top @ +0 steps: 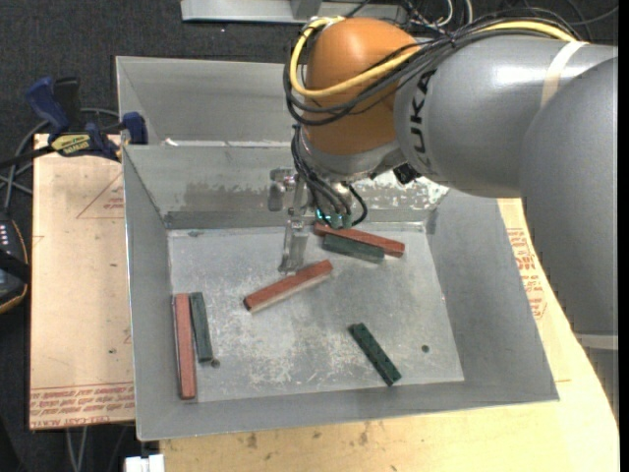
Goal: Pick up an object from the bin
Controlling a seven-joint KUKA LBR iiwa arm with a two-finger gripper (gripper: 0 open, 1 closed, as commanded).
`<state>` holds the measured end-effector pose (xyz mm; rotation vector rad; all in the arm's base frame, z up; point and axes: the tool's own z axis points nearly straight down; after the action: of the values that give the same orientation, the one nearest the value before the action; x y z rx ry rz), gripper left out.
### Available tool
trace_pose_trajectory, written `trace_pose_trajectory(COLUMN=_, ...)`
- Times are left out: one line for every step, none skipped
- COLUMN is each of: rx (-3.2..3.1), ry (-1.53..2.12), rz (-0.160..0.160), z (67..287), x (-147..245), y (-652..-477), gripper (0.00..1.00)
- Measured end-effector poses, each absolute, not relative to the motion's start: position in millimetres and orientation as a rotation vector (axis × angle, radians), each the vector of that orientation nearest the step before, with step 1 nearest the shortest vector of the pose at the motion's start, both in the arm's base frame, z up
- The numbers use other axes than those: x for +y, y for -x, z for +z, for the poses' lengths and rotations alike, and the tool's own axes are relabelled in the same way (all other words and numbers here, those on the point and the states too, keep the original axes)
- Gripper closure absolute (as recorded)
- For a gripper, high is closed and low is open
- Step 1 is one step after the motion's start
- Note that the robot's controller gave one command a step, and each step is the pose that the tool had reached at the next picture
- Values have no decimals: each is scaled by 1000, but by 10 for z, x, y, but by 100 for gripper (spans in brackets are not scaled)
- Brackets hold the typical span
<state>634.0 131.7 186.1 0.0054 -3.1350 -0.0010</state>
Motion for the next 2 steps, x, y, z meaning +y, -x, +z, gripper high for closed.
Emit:
trace_pose_trajectory(rx=-3130, ry=-180, rz=1, z=651, x=792, y=-6184, gripper=0)
trace_pose_trajectory(rx=-3141, ry=-188, rz=-4, z=1020, x=961, y=-6125, gripper=0)
